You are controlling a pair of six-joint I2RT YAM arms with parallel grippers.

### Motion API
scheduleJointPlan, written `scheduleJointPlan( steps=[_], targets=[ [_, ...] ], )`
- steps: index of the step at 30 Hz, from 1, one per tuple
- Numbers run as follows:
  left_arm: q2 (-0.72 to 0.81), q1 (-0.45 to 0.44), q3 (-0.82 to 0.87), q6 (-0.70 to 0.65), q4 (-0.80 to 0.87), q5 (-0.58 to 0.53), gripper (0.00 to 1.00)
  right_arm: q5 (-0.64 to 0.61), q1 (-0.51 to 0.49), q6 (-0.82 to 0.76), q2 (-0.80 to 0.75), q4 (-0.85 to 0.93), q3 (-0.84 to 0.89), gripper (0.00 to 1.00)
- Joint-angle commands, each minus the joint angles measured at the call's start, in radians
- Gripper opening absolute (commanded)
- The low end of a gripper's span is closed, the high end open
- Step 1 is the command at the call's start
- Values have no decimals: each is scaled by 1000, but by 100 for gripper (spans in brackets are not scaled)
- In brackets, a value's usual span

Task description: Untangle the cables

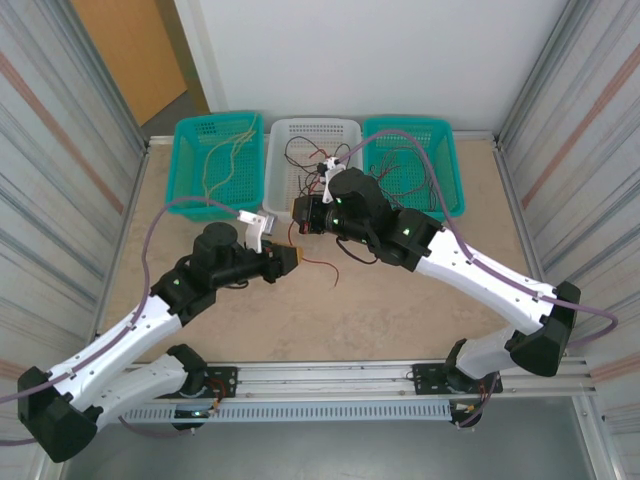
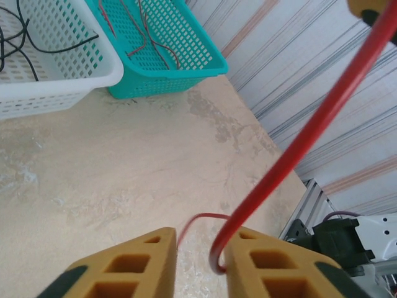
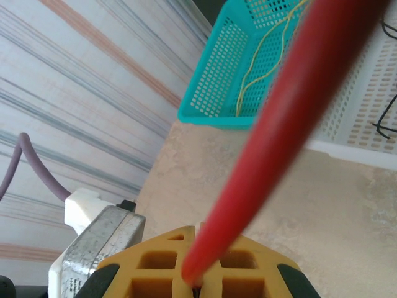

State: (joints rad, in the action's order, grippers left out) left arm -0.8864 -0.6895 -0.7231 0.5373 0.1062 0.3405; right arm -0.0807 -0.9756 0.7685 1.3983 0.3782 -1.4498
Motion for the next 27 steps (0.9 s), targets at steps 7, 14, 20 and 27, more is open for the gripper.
scheduleJointPlan(
  steps=[7, 14, 20, 27],
  targets=[
    [-11, -11, -97, -72, 54, -57, 0, 1, 4, -65, -14, -8, -76, 0],
    [-40, -126, -179, -233, 252, -184, 0, 2, 17, -87, 0, 20, -123, 0],
    [-106, -183, -215, -293, 340, -188, 0, 22, 15, -89, 27, 24, -167, 0],
    [-111, -183, -205, -257, 291, -216, 2, -21, -7, -106, 9, 69, -179, 0]
  ],
)
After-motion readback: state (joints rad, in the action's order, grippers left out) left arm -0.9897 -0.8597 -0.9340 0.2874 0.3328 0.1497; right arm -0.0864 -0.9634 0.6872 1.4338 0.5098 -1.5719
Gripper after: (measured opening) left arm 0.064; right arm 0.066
